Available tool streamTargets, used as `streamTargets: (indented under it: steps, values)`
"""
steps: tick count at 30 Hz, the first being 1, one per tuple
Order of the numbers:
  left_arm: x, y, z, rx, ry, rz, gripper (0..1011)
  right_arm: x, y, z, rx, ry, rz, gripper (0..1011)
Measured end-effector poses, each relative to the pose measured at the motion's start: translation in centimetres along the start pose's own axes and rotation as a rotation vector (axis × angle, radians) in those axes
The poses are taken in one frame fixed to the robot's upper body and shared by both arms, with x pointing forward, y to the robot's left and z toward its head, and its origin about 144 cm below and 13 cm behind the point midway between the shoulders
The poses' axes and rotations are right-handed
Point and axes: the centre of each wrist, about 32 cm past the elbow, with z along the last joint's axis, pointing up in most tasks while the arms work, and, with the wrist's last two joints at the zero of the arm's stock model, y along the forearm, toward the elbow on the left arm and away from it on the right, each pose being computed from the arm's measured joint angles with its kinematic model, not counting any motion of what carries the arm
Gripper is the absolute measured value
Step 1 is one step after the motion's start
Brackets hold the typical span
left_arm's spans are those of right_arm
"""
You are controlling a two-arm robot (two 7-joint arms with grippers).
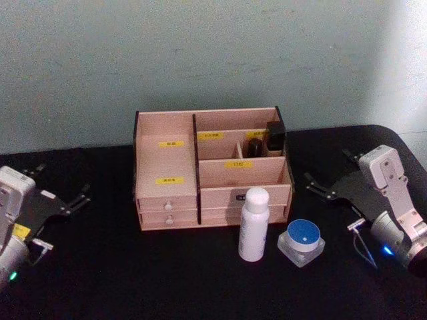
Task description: Pick up the facial cleanser and watermelon frost from the table and place them into the tiered storage box.
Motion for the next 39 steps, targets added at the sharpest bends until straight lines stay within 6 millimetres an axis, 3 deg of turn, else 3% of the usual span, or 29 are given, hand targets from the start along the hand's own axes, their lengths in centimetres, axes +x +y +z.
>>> streamTargets:
  steps: [39]
  values:
    - [0.00, 0.00, 0.00, 0.000, 0.000, 0.000, 1001, 0.00, 0.00, 0.00, 0.000, 0.000, 0.000, 1000]
